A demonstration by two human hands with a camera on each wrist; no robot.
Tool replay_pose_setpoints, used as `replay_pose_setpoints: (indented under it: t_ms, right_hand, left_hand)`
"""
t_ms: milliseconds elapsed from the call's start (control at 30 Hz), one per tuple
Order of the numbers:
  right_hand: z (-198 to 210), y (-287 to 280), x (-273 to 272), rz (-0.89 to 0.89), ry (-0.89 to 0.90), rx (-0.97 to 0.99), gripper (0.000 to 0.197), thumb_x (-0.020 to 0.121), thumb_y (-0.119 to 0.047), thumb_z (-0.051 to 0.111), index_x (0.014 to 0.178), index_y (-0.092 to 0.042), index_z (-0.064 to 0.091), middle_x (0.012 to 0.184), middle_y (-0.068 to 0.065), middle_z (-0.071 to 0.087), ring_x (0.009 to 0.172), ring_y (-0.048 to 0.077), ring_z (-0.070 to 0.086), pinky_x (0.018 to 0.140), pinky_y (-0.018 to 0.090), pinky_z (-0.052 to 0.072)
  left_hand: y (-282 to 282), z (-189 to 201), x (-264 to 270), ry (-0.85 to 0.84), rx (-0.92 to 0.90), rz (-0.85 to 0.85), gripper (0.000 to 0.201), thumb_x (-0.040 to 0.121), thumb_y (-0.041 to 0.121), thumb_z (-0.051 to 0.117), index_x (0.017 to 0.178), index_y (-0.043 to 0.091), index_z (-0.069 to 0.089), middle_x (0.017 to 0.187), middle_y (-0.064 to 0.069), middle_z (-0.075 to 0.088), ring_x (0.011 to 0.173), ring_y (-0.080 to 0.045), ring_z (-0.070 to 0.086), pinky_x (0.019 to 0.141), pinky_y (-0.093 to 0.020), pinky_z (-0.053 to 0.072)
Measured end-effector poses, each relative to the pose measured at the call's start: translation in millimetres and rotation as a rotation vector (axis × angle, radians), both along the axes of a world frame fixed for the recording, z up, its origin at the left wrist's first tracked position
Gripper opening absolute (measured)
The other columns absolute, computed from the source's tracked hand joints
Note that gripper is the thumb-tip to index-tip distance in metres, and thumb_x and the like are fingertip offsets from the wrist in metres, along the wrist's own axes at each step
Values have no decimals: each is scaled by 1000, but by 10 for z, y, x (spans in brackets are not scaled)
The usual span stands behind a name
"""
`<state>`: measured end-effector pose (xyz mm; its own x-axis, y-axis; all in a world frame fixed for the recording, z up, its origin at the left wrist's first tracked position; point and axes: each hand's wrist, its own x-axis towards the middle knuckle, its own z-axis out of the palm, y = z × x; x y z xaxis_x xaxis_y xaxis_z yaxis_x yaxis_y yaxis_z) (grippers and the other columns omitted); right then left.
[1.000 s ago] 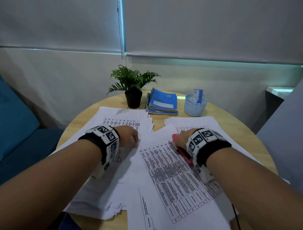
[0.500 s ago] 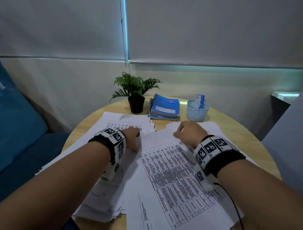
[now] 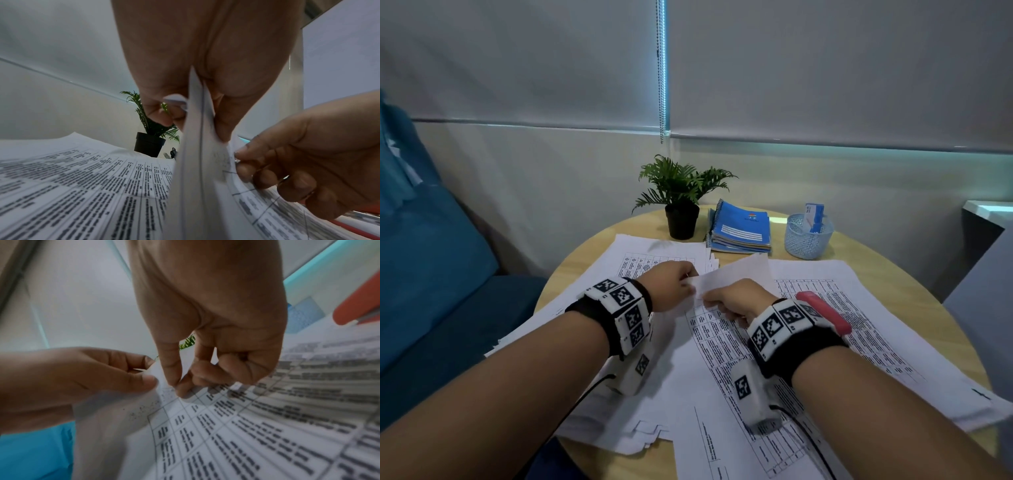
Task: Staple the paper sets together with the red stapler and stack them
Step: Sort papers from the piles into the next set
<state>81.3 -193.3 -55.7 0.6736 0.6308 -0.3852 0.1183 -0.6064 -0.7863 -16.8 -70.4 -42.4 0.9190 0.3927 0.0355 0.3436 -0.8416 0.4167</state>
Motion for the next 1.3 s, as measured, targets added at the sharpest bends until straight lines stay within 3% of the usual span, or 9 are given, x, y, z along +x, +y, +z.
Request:
replay_pose_setpoints:
  t_ms: [133,400,600,767,833,933,1033,1167,1300]
  right_hand:
    - [8,11,18,-30,37,8,14,74,-24,74,73,-12,67,57,3,48,45,13,37,42,21,25]
    - [-34,70,-45,-26,-46,55,18,78,-23,63,64,-13,55,48,1,47,44,17,41,46,26,29]
    - [-28,64,-43,83,-216,139,31,89,-15,53,60,-14,45,61,3,45,57,19,43,63,30,36]
    - [42,-96,103,70,-325,180,12,88,-19,52,79,-11,49,95,13,66,74,23,55,63,30,42]
    - [77,-210,190,35,-349,202,10,87,-21,54,83,-12,50,97,12,68,71,21,61,64,31,48]
    - [153,-425,344,-36,-382,250,10,84,-17,57,82,-12,49,93,13,68,59,12,63,55,23,45]
    - [264,-708,529,-106,-421,282,11,84,-12,56,83,-13,45,80,10,61,60,15,59,53,22,41]
    - [389,-1188,865,-191,-471,277,11,87,-11,55,84,-14,44,76,4,57,57,10,54,48,19,37]
    - [413,-1782,1225,-317,-543,264,10,85,-9,57,84,-12,47,71,4,58,52,5,55,38,8,34]
  left_hand:
    - [-8,-7,-22,-61,-48,-10,17,91,14,53,107,9,58,108,-6,62,90,-14,48,74,-19,32]
    - [-25,9,-21,-74,-88,28,20,91,14,53,109,9,58,109,-8,62,93,-18,51,76,-21,35]
    - [-3,-21,25,-22,-81,84,23,90,23,57,112,14,59,110,-5,62,93,-17,53,81,-24,40]
    - [59,-47,6,125,-7,79,30,90,13,48,119,18,43,110,-4,62,91,-20,55,79,-30,43]
    - [84,-62,23,237,68,38,29,90,14,47,118,20,43,113,-2,61,95,-21,56,76,-29,43]
    - [57,-91,81,371,210,-2,24,89,15,46,112,21,50,115,-1,60,99,-22,55,75,-27,40]
    - [3,-117,158,443,297,-21,21,90,16,43,108,17,54,115,-4,59,105,-23,54,79,-27,39]
    - [1,-146,238,492,328,-20,8,90,18,44,96,22,48,113,-3,58,99,-20,52,77,-23,35]
    - [30,-258,293,475,361,22,6,91,25,44,86,22,45,95,2,55,85,-18,48,73,-24,33]
